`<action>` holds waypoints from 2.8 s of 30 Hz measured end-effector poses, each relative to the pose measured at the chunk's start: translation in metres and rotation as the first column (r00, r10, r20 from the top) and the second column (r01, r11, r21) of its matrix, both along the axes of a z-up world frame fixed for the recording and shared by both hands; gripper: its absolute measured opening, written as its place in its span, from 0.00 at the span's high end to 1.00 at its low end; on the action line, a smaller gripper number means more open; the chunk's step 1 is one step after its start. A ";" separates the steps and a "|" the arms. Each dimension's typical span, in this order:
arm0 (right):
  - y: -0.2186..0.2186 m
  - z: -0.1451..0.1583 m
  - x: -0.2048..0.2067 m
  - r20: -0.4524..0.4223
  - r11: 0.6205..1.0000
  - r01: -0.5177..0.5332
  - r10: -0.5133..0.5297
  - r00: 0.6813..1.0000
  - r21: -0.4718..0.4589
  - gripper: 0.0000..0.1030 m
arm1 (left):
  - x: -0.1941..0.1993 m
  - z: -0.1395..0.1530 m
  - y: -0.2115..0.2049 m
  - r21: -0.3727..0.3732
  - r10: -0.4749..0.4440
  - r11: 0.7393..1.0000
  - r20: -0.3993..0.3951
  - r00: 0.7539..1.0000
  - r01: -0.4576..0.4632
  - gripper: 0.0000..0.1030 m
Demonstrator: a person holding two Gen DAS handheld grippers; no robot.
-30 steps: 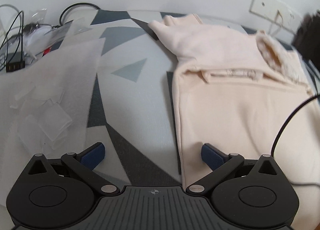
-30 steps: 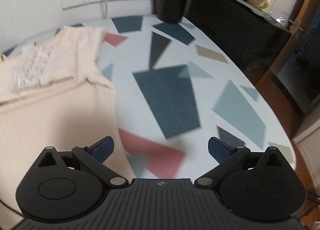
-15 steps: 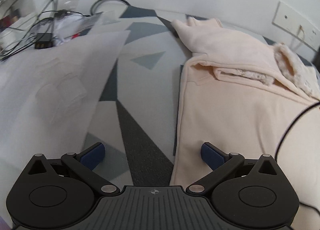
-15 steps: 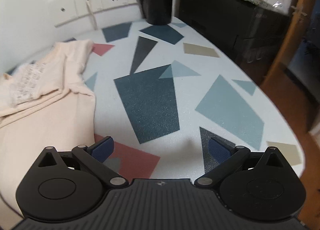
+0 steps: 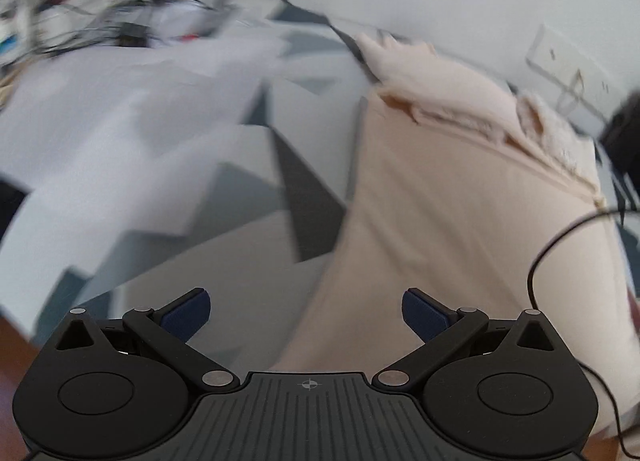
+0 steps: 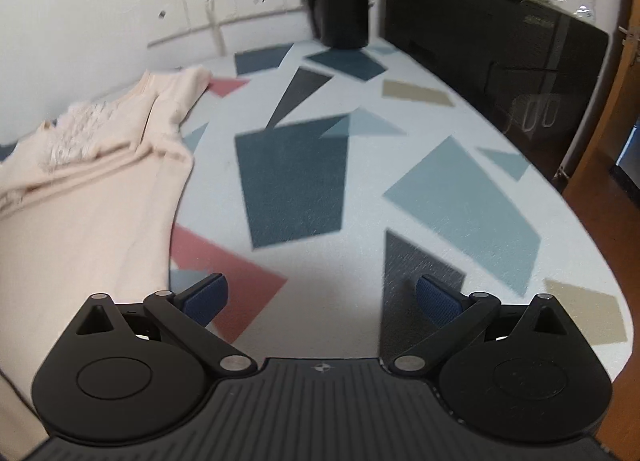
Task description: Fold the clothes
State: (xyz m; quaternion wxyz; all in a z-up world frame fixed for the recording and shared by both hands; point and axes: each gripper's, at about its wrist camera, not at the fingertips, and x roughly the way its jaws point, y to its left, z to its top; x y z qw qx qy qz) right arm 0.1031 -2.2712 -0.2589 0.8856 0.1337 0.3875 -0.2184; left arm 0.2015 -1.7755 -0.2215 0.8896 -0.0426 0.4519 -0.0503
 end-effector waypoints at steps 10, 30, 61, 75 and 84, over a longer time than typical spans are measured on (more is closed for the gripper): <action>-0.056 0.014 -0.058 0.064 0.989 0.132 -0.127 0.990 -0.070 0.01 | -0.085 0.039 0.079 0.032 0.252 0.963 0.251 0.935 -0.268 0.01; 0.034 0.005 -0.055 0.060 0.954 -0.297 0.295 0.954 0.036 0.01 | -0.039 0.003 -0.024 0.163 -0.235 0.962 0.101 0.967 0.217 0.03; 0.039 0.000 -0.037 0.093 0.871 -0.384 0.374 0.923 0.306 0.92 | -0.053 0.009 -0.013 -0.036 -0.178 0.983 0.037 0.983 0.179 0.92; 0.018 0.058 -0.053 0.273 0.807 -0.472 0.393 0.878 0.354 0.93 | -0.072 0.095 -0.017 -0.165 -0.084 0.978 0.235 0.968 0.125 0.93; 0.003 0.116 -0.003 0.464 0.839 -0.442 0.268 0.844 0.318 0.93 | -0.029 0.138 -0.036 -0.170 -0.058 0.978 0.353 0.934 0.124 0.93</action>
